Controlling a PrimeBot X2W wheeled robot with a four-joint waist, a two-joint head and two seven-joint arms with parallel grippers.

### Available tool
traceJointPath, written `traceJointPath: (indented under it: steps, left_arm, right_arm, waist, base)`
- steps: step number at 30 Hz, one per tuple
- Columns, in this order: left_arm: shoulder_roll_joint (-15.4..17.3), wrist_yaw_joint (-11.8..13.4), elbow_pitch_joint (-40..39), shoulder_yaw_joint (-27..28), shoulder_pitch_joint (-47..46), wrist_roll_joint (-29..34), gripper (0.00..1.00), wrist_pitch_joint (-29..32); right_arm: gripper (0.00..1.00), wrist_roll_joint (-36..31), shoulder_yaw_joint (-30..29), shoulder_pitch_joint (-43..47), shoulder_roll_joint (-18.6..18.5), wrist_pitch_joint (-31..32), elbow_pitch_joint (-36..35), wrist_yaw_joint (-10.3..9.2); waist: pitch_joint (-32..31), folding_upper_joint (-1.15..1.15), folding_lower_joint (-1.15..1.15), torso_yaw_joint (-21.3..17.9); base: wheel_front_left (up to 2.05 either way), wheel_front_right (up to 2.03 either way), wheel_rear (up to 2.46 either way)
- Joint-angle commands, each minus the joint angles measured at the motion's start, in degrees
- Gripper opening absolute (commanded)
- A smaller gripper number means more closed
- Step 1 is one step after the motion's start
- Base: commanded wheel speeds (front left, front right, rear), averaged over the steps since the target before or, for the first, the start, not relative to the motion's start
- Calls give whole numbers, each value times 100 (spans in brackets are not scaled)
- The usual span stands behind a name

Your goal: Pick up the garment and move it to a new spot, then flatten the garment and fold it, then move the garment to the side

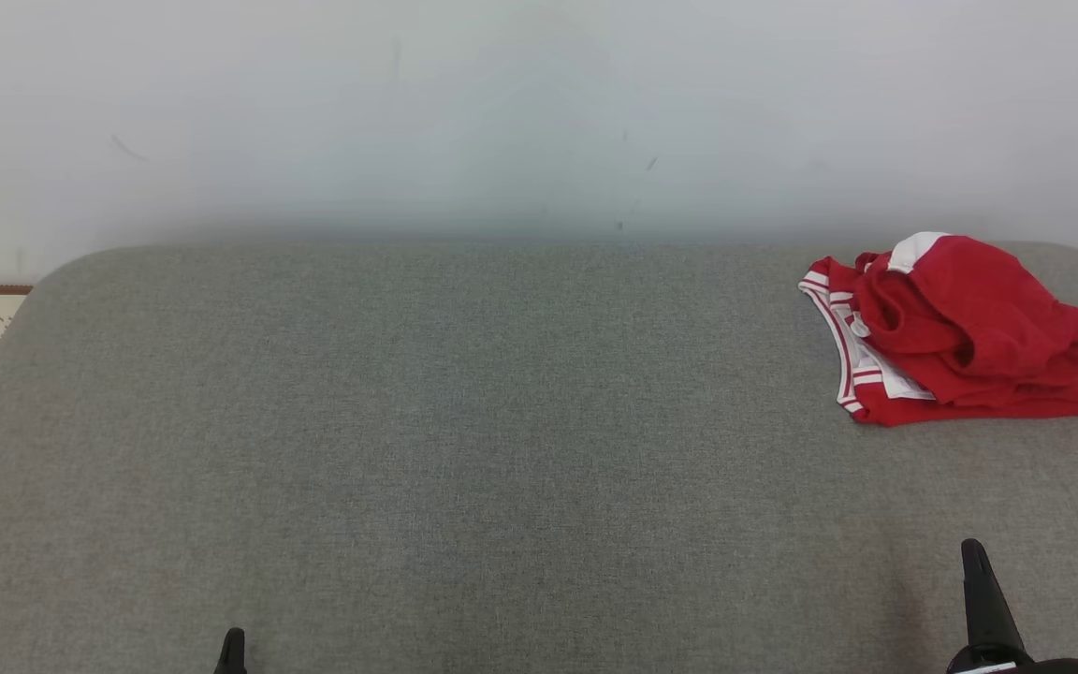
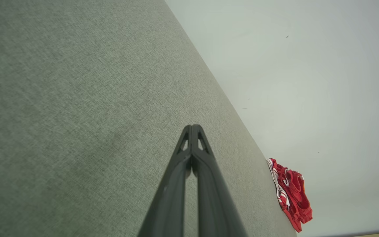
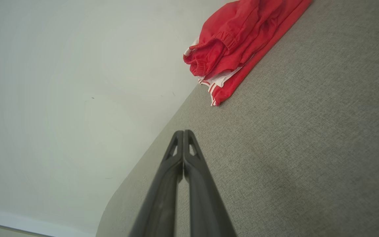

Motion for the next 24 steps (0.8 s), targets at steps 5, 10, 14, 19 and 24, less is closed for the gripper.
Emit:
traceJointPath:
  steps: [5,10,14,19,24]
  left_arm:
    - [44,-112,2,75,-137,-456,0,74]
    - [42,-167,38,109,-159,-769,0,135]
    - [39,-219,67,134,-165,-1016,0,185]
    - [36,-278,104,164,-167,-1311,0,243]
    - [30,-351,140,206,-192,-1641,0,299]
  right_arm:
    - [0,535,-53,-125,-72,53,25,1]
    - [0,905,-82,-153,-82,96,83,1]
    - [0,1184,-107,-157,-91,134,126,1]
    - [0,1524,-138,-180,-96,172,186,1]
    - [0,1911,-176,-215,-101,222,255,1]
  waist:
    - [5,0,-1,8]
    - [9,0,-1,14]
    - [13,0,-1,19]
    - [18,0,-1,26]
    - [23,0,-1,34]
  base:
    - [0,0,0]
    - [0,0,0]
    - [0,0,0]
    - [0,0,0]
    - [0,0,0]
